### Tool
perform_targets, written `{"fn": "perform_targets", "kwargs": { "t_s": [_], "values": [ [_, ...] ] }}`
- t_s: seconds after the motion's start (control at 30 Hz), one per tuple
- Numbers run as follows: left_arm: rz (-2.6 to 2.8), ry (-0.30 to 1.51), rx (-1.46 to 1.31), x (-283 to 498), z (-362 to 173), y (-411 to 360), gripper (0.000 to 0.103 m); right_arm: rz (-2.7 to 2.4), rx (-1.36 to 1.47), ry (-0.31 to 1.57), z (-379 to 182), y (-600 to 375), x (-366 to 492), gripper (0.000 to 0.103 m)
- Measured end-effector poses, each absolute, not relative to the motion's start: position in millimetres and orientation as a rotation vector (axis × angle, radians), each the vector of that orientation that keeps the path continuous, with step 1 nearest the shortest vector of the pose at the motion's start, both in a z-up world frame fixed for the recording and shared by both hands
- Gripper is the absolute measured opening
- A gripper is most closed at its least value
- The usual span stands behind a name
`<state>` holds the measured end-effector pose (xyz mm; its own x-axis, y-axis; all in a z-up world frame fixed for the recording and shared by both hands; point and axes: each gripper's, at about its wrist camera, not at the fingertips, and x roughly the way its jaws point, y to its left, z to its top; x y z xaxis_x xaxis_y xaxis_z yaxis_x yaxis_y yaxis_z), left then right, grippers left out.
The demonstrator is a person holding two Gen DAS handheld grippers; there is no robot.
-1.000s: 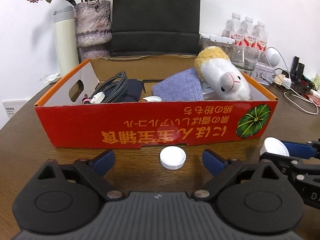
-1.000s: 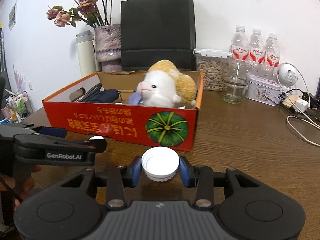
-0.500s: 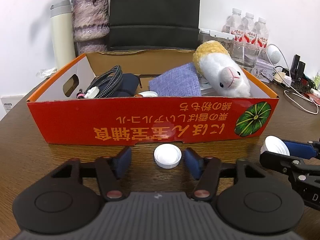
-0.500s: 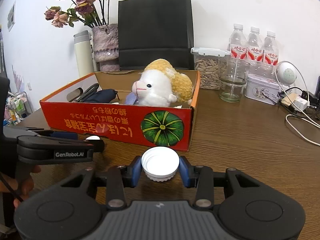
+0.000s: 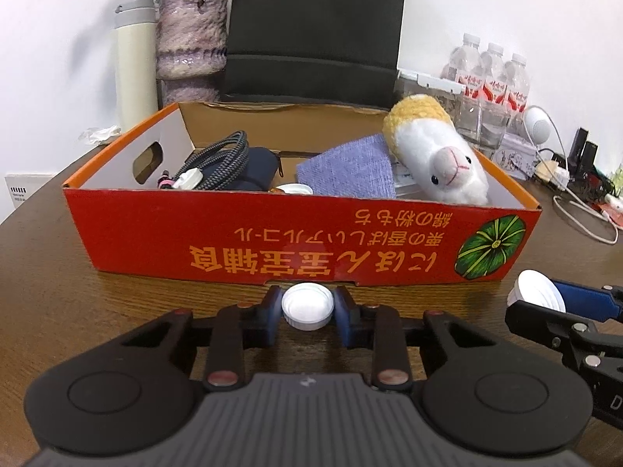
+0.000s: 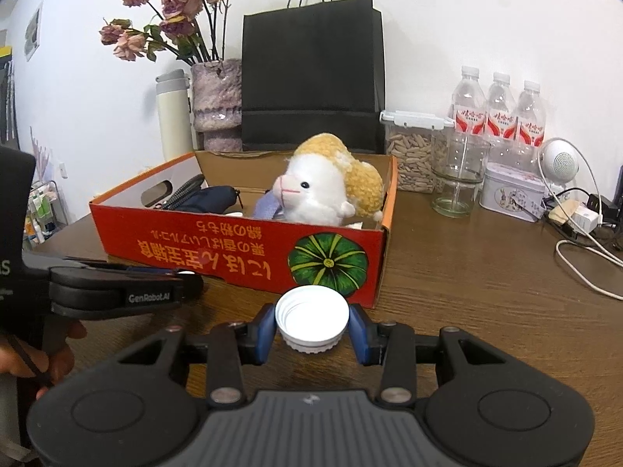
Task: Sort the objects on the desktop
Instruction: 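Carry the stacked caps and small white cap over the box with both grippers, then open both grippers to drop the white caps into the box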
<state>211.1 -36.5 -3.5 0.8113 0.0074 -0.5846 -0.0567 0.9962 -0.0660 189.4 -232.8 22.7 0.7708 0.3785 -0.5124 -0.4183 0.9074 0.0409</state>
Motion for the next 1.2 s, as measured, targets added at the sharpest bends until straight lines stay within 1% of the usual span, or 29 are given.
{"fn": "perform_targets", "kwargs": {
  "t_s": [0.33, 0.67, 0.93, 1.2],
  "values": [
    [0.001, 0.553, -0.101, 180, 16, -27, 0.029, 0.437, -0.09, 0.489, 31, -226, 176, 0.039],
    [-0.045, 0.434, -0.087, 159, 53, -9, 0.029, 0.462, -0.086, 0.39, 58, -204, 165, 0.039],
    [-0.032, 0.347, -0.078, 176, 76, 10, 0.029, 0.472, -0.047, 0.352, 76, -176, 188, 0.039],
    [-0.016, 0.33, -0.094, 209, 75, 25, 0.029, 0.463, -0.013, 0.357, 76, -155, 229, 0.039]
  ]
}}
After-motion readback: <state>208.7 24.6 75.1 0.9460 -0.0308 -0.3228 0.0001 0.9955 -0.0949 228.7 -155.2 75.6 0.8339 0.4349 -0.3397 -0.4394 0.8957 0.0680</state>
